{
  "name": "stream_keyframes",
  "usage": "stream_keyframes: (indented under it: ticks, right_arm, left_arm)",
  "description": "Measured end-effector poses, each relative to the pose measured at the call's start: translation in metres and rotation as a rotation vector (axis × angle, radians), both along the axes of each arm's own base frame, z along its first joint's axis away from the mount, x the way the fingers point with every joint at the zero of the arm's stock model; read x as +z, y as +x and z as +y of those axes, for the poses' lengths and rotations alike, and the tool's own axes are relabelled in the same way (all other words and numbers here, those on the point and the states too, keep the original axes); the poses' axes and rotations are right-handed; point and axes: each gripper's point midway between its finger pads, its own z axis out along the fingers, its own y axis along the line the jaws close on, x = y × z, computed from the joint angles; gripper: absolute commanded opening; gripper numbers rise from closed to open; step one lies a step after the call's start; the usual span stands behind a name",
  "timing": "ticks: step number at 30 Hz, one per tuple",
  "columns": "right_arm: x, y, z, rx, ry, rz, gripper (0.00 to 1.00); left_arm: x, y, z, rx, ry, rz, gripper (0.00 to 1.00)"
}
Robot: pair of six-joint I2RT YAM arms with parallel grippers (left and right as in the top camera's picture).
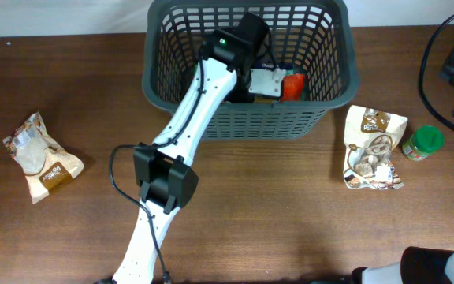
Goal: Pack container
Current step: 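Lift the spaghetti pack into the basket and release it, then move the left gripper to the rice bag and grasp it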
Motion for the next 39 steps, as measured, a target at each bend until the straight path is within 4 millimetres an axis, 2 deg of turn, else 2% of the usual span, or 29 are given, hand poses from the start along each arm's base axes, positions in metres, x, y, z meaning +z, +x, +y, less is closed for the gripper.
stream_keyframes:
  ticks: [7,10,11,12,13,16,18,20,22,24,25,27,29,33,35,39]
  right_arm:
    - [0.0,0.0,0.0,0.0,0.0,0.0,0.99]
    - [0.0,0.0,0.0,0.0,0.0,0.0,0.99]
    - [0.0,0.0,0.0,0.0,0.0,0.0,0.99]
    - [0.0,0.0,0.0,0.0,0.0,0.0,0.99]
    - [0.0,0.0,0.0,0.0,0.0,0.0,0.99]
    - [0.0,0.0,0.0,0.0,0.0,0.0,0.99]
    - [0.0,0.0,0.0,0.0,0.0,0.0,0.99]
    - [0.0,0.0,0.0,0.0,0.0,0.0,0.99]
    - [0.0,0.0,0.0,0.0,0.0,0.0,0.99]
    - [0.0,0.0,0.0,0.0,0.0,0.0,0.99]
    - [0.0,0.0,0.0,0.0,0.0,0.0,0.99]
    - [0.0,0.0,0.0,0.0,0.0,0.0,0.99]
    - [0.0,0.0,0.0,0.0,0.0,0.0,0.99]
    - [0.0,0.0,0.0,0.0,0.0,0.0,0.99]
    - [0.0,0.0,0.0,0.0,0.0,0.0,0.99]
    - [0.0,0.0,0.0,0.0,0.0,0.0,0.99]
  left_arm:
    - [0.005,0.004,0.014,0.119,0.023,-0.009,0.99]
    - [0.031,0.015,0.02,0.23,-0.022,-0.083,0.99]
    - [0.05,0.018,0.026,0.282,-0.051,-0.121,0.99]
    - [0.052,0.018,0.027,0.288,-0.054,-0.125,0.99]
    - [0.086,0.018,0.04,0.362,-0.104,-0.175,0.99]
    - [0.163,0.012,0.079,0.538,-0.243,-0.286,0.99]
    - [0.225,-0.003,0.12,0.678,-0.376,-0.366,0.99]
    - [0.271,-0.022,0.157,0.774,-0.482,-0.427,0.99]
    - [0.308,-0.042,0.194,0.858,-0.562,-0.492,0.99]
    - [0.328,-0.059,0.223,0.929,-0.601,-0.535,0.99]
    - [0.332,-0.065,0.237,0.977,-0.609,-0.543,0.99]
    - [0.325,-0.072,0.264,1.107,-0.609,-0.524,0.99]
    - [0.304,-0.074,0.298,1.287,-0.576,-0.474,0.99]
    - [0.239,-0.079,0.369,1.664,-0.453,-0.321,0.99]
    - [0.198,-0.081,0.401,1.828,-0.374,-0.221,0.99]
    - [0.138,-0.087,0.437,1.996,-0.264,-0.073,0.99]
